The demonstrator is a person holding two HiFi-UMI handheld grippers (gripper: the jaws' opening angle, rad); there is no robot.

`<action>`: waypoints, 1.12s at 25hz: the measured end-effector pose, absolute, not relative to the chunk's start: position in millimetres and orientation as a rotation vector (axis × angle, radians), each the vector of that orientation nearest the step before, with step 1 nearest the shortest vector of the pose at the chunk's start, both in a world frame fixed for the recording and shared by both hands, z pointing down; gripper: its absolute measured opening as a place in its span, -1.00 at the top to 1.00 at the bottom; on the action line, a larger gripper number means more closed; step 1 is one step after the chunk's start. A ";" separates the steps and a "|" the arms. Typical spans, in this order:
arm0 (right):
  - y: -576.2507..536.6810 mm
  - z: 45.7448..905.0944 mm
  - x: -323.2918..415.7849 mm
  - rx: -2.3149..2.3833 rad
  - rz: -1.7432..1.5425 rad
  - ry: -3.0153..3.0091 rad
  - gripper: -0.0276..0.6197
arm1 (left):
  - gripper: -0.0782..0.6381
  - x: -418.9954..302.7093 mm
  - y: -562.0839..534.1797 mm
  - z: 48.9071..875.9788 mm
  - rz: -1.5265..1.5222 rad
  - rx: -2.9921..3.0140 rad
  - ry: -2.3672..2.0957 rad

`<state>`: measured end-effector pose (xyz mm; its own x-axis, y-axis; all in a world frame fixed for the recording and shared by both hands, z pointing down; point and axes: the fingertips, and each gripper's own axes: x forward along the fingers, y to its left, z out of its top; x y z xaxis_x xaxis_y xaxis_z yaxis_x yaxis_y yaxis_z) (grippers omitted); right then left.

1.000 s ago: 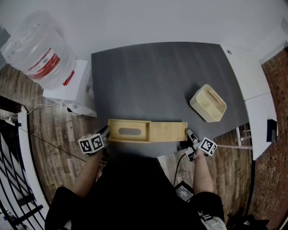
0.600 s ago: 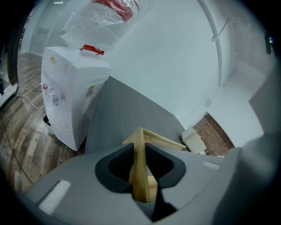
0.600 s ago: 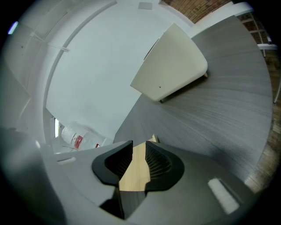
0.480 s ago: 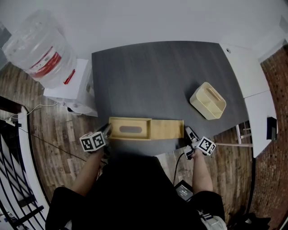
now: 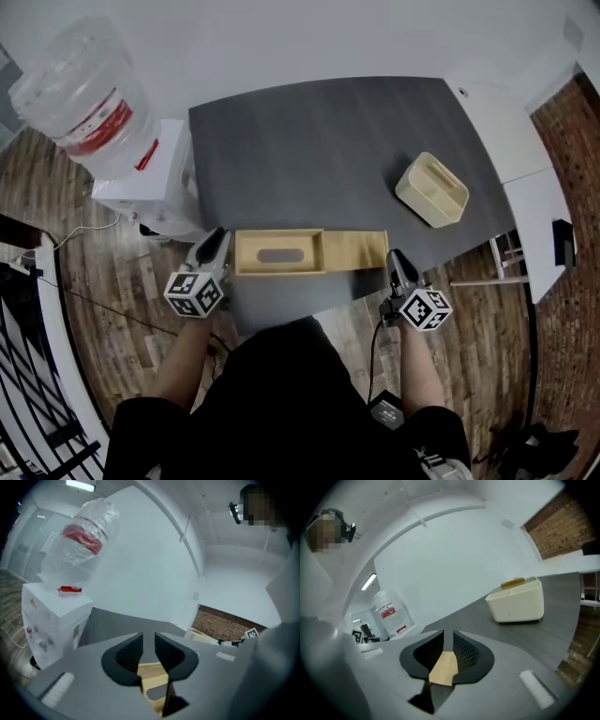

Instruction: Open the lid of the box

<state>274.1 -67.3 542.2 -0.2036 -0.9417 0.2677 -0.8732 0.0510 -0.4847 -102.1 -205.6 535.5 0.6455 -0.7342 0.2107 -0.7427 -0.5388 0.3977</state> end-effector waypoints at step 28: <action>148.4 485.3 229.7 -1.880 -0.395 2.442 0.91 | 0.78 -82.9 89.5 469.5 -0.082 2.713 -1.259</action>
